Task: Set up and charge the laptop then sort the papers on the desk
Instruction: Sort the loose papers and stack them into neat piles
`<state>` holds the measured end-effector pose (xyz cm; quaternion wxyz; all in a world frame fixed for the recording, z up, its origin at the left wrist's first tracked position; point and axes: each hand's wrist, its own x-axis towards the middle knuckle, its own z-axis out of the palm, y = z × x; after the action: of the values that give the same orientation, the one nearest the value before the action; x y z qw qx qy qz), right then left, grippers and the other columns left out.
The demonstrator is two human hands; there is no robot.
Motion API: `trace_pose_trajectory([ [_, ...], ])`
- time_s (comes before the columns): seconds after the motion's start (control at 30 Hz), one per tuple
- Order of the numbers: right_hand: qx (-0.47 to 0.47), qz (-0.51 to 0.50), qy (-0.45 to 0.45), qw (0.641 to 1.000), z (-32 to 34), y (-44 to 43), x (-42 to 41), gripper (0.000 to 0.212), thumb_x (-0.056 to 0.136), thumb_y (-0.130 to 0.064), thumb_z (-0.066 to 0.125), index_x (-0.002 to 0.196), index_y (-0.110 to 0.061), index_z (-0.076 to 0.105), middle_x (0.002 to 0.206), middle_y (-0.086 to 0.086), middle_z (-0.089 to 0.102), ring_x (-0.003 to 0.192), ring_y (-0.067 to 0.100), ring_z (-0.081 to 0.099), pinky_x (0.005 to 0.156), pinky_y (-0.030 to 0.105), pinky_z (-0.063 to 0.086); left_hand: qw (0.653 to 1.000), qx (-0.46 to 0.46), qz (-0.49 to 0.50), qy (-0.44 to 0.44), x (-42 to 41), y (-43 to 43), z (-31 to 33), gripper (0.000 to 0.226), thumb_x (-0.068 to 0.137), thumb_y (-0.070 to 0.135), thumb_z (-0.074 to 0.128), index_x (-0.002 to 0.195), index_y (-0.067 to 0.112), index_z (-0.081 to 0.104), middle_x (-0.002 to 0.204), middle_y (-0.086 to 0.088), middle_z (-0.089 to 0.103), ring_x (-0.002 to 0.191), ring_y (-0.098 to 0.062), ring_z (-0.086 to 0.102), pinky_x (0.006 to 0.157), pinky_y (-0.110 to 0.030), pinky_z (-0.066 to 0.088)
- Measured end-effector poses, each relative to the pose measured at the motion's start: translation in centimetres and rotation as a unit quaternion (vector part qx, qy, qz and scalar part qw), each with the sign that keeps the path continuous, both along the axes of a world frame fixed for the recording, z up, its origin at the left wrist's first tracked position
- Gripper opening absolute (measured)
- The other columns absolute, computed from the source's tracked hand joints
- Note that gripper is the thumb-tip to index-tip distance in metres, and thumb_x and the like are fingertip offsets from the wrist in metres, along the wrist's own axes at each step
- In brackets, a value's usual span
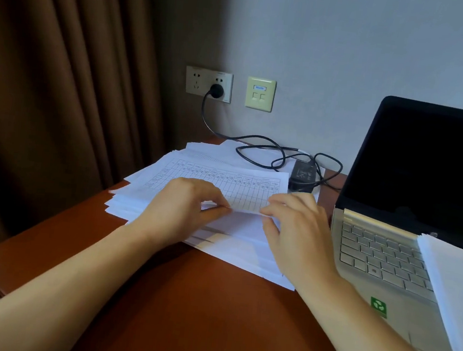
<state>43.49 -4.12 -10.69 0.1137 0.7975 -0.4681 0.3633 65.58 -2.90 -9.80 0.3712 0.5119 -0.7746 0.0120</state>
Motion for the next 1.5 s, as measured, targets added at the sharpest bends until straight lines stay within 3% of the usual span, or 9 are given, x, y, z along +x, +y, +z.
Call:
trace_pose_trajectory([
  [0.17,-0.046,-0.023,-0.058,0.997,0.3,-0.2,-0.2,0.035,0.06,0.017,0.071,0.082,-0.011,0.073,0.106,0.002,0.071,0.095,0.03,0.062,0.056,0.038,0.053,0.979,-0.158,0.041,-0.123,-0.7,-0.1,0.5,0.036,0.068,0.004,0.087,0.081,0.015,0.055,0.081,-0.003,0.056,0.075,-0.02,0.04,0.064,-0.027,0.034],
  [0.37,0.015,0.015,-0.141,0.99,0.2,-0.2,-0.2,0.025,0.076,0.008,0.067,0.097,-0.004,0.071,0.107,0.002,0.071,0.096,0.025,0.067,0.076,0.021,0.045,0.936,-0.282,-0.003,-0.211,-0.8,1.0,1.2,0.03,0.073,-0.012,0.066,0.065,0.013,0.049,0.063,-0.005,0.043,0.057,-0.025,0.036,0.045,-0.034,0.031],
  [0.63,-0.016,0.014,-0.136,0.991,-0.1,-0.4,0.0,0.008,0.085,-0.009,0.074,0.092,-0.006,0.07,0.109,0.007,0.071,0.134,0.035,0.048,0.102,0.024,0.035,0.956,-0.152,-0.116,-0.221,-1.6,1.0,-0.1,0.023,0.09,0.042,0.065,0.08,0.022,0.071,0.07,0.004,0.063,0.058,-0.021,0.058,0.045,-0.026,0.038],
  [0.77,-0.034,-0.001,-0.088,0.996,0.0,-0.5,-0.1,0.009,0.084,-0.005,0.074,0.093,-0.006,0.075,0.121,0.012,0.068,0.137,0.043,0.041,0.107,0.036,0.038,0.96,-0.069,-0.104,-0.25,-1.4,0.2,-0.5,0.031,0.094,0.044,0.051,0.08,0.023,0.07,0.081,0.004,0.066,0.076,-0.022,0.062,0.058,-0.036,0.051],
  [1.03,0.05,-0.166,0.066,0.983,-0.6,-0.7,-0.6,0.004,0.08,-0.018,0.076,0.077,-0.017,0.079,0.119,0.008,0.069,0.116,0.038,0.054,0.088,0.046,0.044,0.961,0.071,-0.042,-0.264,-1.6,-0.3,-1.0,0.058,0.096,0.054,0.018,0.107,0.026,0.067,0.112,0.008,0.068,0.099,-0.018,0.063,0.083,-0.037,0.052],
  [1.23,0.103,-0.156,0.129,0.974,0.0,0.0,-0.1,0.028,0.084,-0.012,0.067,0.106,-0.026,0.072,0.122,-0.006,0.065,0.126,0.029,0.048,0.089,0.041,0.04,0.967,0.092,-0.049,-0.234,-1.3,0.0,-0.6,0.033,0.093,0.035,0.042,0.111,0.024,0.068,0.112,0.004,0.07,0.098,-0.019,0.064,0.085,-0.037,0.053],
  [1.3,0.08,-0.095,0.121,0.985,0.2,0.3,0.2,0.047,0.071,-0.002,0.075,0.113,-0.021,0.071,0.107,-0.003,0.072,0.113,0.031,0.061,0.082,0.042,0.049,0.971,0.089,-0.051,-0.217,-1.2,-0.1,-0.7,0.035,0.095,0.037,0.039,0.109,0.025,0.069,0.111,0.005,0.071,0.097,-0.018,0.063,0.084,-0.037,0.052],
  [1.4,0.094,-0.049,0.15,0.983,0.5,0.7,0.5,0.065,0.086,0.0,0.055,0.144,-0.026,0.045,0.096,-0.001,0.069,0.093,0.027,0.064,0.07,0.034,0.042,0.975,0.068,-0.061,-0.203,-1.0,-0.4,-1.0,0.036,0.101,0.043,0.038,0.102,0.027,0.07,0.102,0.007,0.072,0.089,-0.017,0.064,0.077,-0.036,0.052],
  [1.5,0.091,-0.126,0.11,0.982,1.1,0.9,0.3,0.051,0.093,-0.004,0.043,0.137,-0.03,0.04,0.082,-0.001,0.063,0.076,0.032,0.062,0.055,0.033,0.032,0.982,0.035,-0.06,-0.177,-0.7,-0.5,-1.1,0.031,0.1,0.039,0.045,0.094,0.024,0.071,0.089,0.006,0.071,0.08,-0.018,0.064,0.069,-0.035,0.052],
])
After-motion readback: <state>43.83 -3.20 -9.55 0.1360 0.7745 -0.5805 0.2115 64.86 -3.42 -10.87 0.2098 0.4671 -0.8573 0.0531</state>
